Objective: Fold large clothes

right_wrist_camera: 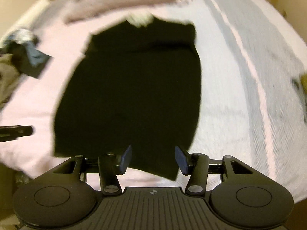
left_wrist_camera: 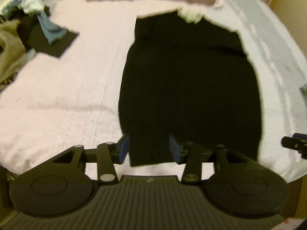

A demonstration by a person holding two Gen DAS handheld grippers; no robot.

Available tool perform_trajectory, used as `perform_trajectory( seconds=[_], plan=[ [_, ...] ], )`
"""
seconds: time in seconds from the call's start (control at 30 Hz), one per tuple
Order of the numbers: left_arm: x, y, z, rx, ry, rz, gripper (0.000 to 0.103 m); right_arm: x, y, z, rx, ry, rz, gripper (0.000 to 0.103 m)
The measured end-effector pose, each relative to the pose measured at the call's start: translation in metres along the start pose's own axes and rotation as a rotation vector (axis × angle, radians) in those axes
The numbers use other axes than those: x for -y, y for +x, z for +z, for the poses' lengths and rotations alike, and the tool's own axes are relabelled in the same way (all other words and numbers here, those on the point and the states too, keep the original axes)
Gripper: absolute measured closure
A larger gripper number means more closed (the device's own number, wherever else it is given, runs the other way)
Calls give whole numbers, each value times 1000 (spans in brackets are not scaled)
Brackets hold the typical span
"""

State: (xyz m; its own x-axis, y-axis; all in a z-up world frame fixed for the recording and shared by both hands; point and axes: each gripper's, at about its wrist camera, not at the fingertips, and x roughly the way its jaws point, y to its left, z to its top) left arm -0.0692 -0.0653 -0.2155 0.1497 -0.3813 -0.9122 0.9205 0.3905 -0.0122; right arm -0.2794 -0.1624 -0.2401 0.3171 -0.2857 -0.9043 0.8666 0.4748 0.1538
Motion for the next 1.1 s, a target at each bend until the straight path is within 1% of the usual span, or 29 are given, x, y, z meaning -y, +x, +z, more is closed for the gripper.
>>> perform_trajectory(
  seconds=[0.03,0.1,0.17,0.23,0.37,0.5,0.6,0.8,1.1],
  plan=[
    [8,-16,-2,14,3,5,50,-5,-19,0,24,-27,18,55],
    [26,-43,-9,45,6,22,45,-11,-45,-3,42,-64,40,54],
    [42,-67,-14,86,15,37,45,-15,-67,-8,59,-88,65,54],
    [48,-86,-21,111,15,39,43,-20,-84,-15,66,-104,78,54],
    [53,-108,-31,131,16,29,43,-31,-105,-32,70,-130,84,53],
    [58,-124,-41,130,19,27,43,-34,-112,-47,61,-150,94,53],
    [60,-128,-44,120,17,28,43,-31,-108,-47,54,-164,97,53],
    [61,-126,-44,102,26,36,43,-29,-115,-51,42,-176,92,52],
    [60,-116,-44,77,53,21,43,-27,-111,-52,28,-149,90,52]
  ],
)
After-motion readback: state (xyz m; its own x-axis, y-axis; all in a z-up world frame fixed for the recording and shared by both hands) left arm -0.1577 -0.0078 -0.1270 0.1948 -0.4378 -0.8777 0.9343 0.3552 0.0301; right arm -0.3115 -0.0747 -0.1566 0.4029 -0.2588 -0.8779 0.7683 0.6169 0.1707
